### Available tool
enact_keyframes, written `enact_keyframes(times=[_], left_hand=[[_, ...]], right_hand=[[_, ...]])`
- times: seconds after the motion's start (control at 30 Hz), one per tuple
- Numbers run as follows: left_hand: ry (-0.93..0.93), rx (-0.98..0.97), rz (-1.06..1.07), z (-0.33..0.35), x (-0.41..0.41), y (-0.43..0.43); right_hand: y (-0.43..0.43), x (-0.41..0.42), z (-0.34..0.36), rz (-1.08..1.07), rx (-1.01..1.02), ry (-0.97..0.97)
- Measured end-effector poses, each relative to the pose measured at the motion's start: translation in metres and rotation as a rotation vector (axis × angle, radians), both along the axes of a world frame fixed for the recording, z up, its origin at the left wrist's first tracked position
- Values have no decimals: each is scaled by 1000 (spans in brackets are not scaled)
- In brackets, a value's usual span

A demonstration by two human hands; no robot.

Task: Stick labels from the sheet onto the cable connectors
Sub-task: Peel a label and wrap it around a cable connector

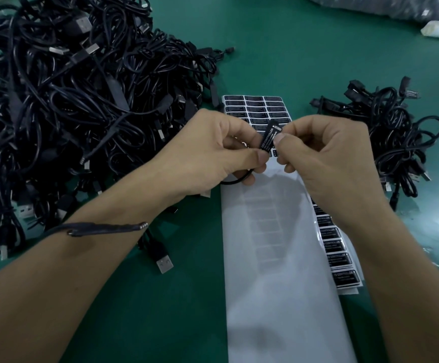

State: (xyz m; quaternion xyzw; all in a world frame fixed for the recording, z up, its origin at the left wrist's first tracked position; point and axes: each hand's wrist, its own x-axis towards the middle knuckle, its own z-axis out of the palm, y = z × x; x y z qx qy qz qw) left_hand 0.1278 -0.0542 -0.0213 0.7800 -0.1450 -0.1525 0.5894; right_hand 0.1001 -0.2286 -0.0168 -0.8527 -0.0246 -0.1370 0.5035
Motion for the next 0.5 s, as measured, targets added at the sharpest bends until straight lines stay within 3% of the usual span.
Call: enact_keyframes(times=[0.5], left_hand=[[10, 1, -12, -1, 1, 0]], right_hand=[[-1, 1, -1, 2, -23, -10]])
